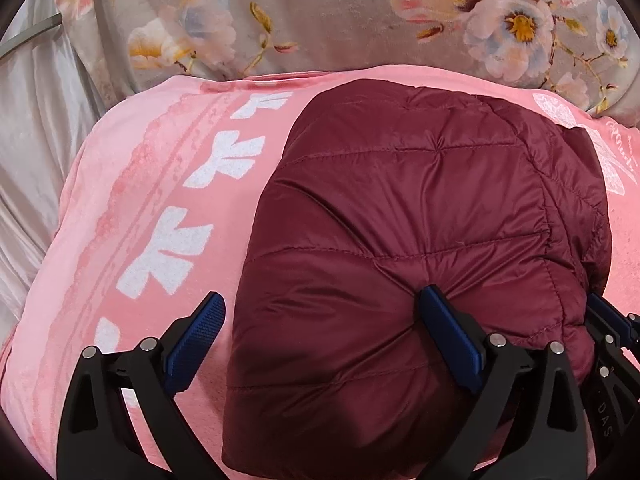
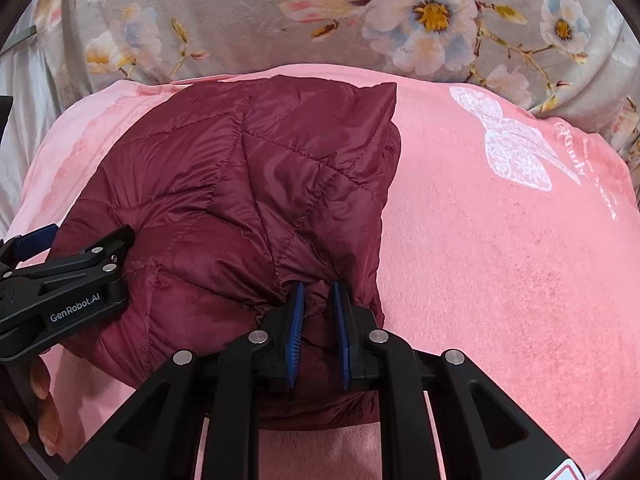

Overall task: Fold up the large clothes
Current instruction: 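Lower the jacket bundle onto the blanket with both tools and square it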

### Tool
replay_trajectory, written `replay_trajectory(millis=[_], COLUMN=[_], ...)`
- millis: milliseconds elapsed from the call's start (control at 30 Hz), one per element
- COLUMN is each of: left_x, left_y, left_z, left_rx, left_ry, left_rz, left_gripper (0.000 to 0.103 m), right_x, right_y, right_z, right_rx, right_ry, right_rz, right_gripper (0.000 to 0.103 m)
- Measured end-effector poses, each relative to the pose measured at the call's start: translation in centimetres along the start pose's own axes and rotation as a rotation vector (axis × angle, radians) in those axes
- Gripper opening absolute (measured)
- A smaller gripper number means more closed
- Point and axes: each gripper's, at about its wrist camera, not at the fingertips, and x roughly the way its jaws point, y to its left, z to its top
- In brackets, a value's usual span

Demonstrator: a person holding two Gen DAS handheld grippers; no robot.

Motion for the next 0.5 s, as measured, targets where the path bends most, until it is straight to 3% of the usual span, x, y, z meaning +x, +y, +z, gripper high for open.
replay_trajectory(millis=[500], left_x=[0.6], left_y=[-0.1], left_z=[-1.1], left_rx=[-0.029], left_ry=[-0.064], left_rz=[0.002], left_gripper=[0.098], right_x=[0.6], right_y=[-1.0], right_z=[-0.3], right_rx=[0.044], right_ry=[-0.019], right_rz=[0.059], right_gripper=[0.012])
